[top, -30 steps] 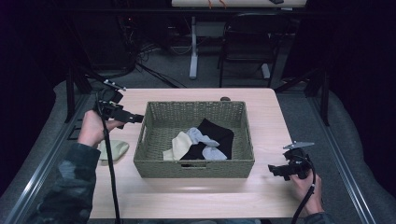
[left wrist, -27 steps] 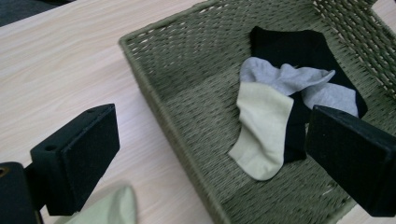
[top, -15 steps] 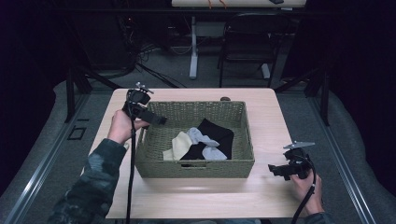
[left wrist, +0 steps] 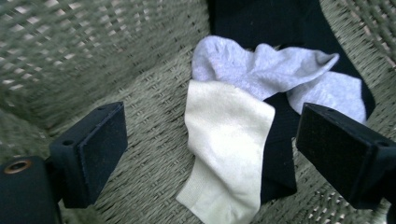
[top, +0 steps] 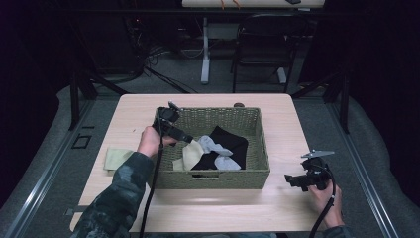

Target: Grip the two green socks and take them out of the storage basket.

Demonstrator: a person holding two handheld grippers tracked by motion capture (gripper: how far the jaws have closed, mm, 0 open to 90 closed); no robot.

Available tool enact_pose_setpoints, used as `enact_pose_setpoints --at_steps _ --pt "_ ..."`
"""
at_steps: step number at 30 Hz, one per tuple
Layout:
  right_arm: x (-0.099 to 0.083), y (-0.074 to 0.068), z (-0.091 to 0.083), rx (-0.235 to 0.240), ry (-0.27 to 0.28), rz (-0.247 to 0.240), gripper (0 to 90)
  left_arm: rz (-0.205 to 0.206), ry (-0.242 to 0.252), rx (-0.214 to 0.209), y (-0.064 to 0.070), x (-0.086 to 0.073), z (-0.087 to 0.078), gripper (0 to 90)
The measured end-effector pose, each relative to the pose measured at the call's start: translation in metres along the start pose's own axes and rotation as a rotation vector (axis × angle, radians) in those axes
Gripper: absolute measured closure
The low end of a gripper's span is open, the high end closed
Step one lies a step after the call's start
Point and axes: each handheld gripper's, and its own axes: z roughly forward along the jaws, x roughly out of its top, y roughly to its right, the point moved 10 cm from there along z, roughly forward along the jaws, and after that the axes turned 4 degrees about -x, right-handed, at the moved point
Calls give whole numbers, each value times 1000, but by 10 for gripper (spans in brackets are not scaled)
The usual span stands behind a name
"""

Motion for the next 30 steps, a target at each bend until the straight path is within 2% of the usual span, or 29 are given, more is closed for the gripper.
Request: enact_pose_setpoints --at_steps 4,6,15,22,25,30 --pt "1 0 0 -2 3 -1 12 -1 -30 1 -2 -4 11 70" --pt "1 0 0 -1 3 -2 12 -15 -44 -9 -2 -7 19 72" --pt "1 0 -2 -5 11 2 12 -44 -77 -31 -5 -15 36 86" --pt "1 0 -2 -4 10 1 13 -44 -129 -43 -1 -24 52 149" --pt "1 0 -2 -4 11 1 14 -48 -142 -37 -3 -25 53 156" --pt "1 0 -2 -4 10 0 14 -59 -185 -47 -3 -31 57 233"
